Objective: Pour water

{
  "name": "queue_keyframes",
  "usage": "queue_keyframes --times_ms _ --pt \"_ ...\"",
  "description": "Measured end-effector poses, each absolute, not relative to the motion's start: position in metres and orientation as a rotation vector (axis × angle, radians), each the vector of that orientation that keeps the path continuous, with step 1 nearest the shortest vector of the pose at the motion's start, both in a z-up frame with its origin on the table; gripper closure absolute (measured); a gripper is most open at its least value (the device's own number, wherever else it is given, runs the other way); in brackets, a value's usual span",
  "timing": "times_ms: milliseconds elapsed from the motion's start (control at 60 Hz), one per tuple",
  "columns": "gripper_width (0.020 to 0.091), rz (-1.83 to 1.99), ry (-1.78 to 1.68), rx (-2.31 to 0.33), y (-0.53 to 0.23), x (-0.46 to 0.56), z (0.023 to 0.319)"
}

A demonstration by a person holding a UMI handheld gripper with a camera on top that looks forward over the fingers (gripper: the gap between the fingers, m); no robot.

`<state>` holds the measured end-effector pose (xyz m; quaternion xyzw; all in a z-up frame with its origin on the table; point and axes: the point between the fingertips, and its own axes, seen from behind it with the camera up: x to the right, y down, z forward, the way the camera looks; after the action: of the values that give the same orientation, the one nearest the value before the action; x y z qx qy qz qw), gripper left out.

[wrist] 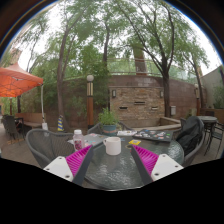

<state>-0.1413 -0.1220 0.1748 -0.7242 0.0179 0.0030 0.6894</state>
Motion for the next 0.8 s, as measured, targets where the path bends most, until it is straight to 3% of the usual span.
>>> queue_keyframes --times_ms 383,800 --pt "0.0266 0.021 -0.064 -1.656 -0.100 -0.188 0.150" --pt "0.0273 -0.034 -0.072 -1.661 0.073 -0.316 0.103"
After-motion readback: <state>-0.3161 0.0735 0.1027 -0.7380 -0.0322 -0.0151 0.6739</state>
